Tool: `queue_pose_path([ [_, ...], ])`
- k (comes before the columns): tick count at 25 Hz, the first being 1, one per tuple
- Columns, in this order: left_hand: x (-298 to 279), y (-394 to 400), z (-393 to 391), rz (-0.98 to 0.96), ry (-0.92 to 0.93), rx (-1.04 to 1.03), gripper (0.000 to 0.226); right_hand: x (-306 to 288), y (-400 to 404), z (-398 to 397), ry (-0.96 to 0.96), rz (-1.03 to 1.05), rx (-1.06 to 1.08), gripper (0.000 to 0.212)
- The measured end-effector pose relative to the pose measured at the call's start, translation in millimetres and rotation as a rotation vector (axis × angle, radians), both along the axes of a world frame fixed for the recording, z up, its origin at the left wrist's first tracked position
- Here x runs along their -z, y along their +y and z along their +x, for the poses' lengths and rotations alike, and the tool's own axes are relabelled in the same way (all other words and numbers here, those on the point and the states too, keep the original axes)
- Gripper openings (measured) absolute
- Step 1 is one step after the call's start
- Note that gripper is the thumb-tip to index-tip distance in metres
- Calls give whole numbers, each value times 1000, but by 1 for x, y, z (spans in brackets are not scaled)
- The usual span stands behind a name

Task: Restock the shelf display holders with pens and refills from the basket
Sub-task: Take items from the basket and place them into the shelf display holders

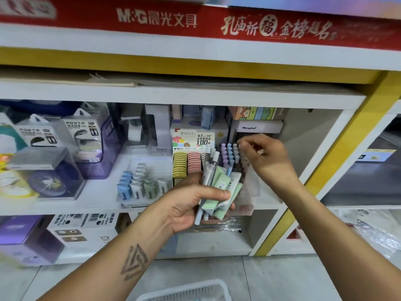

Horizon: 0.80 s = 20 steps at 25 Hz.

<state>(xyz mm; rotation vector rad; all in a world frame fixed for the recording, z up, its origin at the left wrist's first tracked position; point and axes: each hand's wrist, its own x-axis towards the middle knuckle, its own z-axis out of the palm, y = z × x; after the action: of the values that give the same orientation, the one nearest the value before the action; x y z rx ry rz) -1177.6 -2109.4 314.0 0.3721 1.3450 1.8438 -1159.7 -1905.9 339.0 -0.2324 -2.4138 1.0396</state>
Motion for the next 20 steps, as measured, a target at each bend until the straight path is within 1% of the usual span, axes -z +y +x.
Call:
queue_pose_path([
  [1,0,1,1,-13,1,4,28,-7,-7,4,-47,-190,-79,28],
  [2,0,2,2,-30,2,6,31,-11,-13,8,-101,-287,-136,37],
  [3,0,4,4,-48,1,11,37,-14,-20,12,-147,-308,-172,40],
  [5,1,7,7,-76,-15,25,46,-17,-30,16,-182,-314,-207,33],
  [7,2,8,8,-84,-33,27,47,-17,-33,16,-185,-366,-194,27],
  [9,4,8,8,-98,-55,39,49,-17,-27,12,-140,-495,-106,27],
  [10,5,8,9,-107,-70,48,49,-19,-22,11,-85,-582,-47,27],
  [12,6,6,8,-118,-93,50,47,-24,-11,8,70,-747,47,24],
  [13,7,3,7,-120,-96,44,45,-27,-6,8,154,-782,75,22],
  [14,6,0,5,-121,-98,36,43,-29,-2,9,229,-763,91,20],
  [17,5,-14,-4,-136,-108,-4,43,-28,4,16,346,-539,70,14],
  [18,4,-19,-7,-143,-113,-21,39,-26,5,19,343,-458,40,11],
  [20,2,-24,-11,-149,-110,-47,23,-20,5,23,261,-255,-15,10],
])
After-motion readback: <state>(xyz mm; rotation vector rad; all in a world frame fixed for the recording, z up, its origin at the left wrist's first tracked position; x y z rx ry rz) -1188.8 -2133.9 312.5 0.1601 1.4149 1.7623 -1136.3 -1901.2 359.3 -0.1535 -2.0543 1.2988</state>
